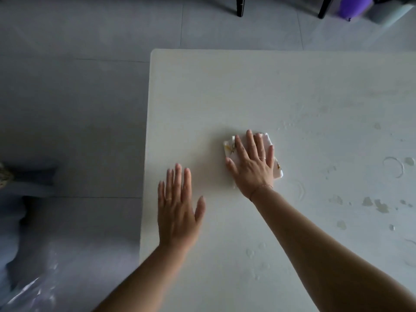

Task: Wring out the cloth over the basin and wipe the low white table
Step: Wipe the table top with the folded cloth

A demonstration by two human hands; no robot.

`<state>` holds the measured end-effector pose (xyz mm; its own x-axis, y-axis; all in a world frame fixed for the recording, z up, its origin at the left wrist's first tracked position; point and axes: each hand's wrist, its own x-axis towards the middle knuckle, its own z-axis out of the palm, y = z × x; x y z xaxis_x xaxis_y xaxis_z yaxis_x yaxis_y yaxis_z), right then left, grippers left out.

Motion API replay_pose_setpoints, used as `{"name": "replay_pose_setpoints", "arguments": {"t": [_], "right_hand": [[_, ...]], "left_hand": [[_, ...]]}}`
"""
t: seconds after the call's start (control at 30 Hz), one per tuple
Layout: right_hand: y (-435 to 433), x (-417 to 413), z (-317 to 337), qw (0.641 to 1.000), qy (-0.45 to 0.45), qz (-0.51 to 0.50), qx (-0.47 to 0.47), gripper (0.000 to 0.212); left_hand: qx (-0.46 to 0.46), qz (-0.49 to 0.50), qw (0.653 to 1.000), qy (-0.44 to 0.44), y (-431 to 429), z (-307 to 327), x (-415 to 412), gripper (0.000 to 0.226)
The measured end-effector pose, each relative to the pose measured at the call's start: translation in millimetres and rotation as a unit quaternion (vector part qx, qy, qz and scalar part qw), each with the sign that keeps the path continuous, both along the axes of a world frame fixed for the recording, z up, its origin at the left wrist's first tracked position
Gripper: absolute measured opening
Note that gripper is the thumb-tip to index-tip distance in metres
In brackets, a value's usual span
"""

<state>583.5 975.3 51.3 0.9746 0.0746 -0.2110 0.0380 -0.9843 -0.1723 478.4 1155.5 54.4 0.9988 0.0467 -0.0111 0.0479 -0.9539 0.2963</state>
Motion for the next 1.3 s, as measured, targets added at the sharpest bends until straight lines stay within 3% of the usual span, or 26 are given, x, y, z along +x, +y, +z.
{"name": "replay_pose_setpoints", "arguments": {"t": [0.2, 0.4, 0.53, 0.67, 0.73, 0.8, 0.9, 0.97, 1.17, 1.23, 1.3], "right_hand": [[39, -25, -6, 0.996, -0.001, -0.087, 0.017, 0.065], [23, -51, -6, 0.992, 0.000, 0.122, 0.041, 0.054], [-32, -37, -7, 1.000, -0.006, -0.004, 0.002, 0.056], [-9, -46, -5, 0.989, 0.009, -0.148, 0.016, 0.058], [25, -66, -5, 0.992, -0.003, -0.120, 0.031, 0.058], [51, -92, -4, 0.999, -0.001, -0.026, 0.041, 0.058], [38, -101, -5, 0.996, -0.006, 0.082, 0.042, 0.058], [9, -97, -5, 0.997, -0.015, 0.066, 0.028, 0.060], [-16, -107, -4, 0.989, 0.018, -0.146, 0.016, 0.060], [13, -123, -4, 0.988, 0.008, -0.150, 0.031, 0.061], [44, -149, -5, 0.996, -0.007, -0.081, 0.044, 0.059]], "left_hand": [[0.042, -0.028, 0.997, 0.053, -10, -17, -49, 0.067], [0.049, -0.027, 0.996, 0.065, -9, -16, -48, 0.067], [0.050, -0.029, 0.997, 0.059, -9, -15, -47, 0.068], [0.052, -0.025, 0.997, 0.054, -9, -15, -48, 0.067], [0.054, -0.024, 0.997, 0.058, -10, -15, -47, 0.068], [0.058, -0.018, 0.997, 0.056, -11, -14, -47, 0.067], [0.051, -0.019, 0.997, 0.047, -10, -13, -46, 0.064], [0.042, -0.026, 0.998, 0.043, -9, -12, -47, 0.064], [0.030, -0.018, 0.999, 0.034, -11, -13, -46, 0.066], [0.030, -0.021, 0.999, 0.032, -11, -12, -47, 0.065], [0.033, -0.020, 0.999, 0.033, -11, -11, -45, 0.064]]}}
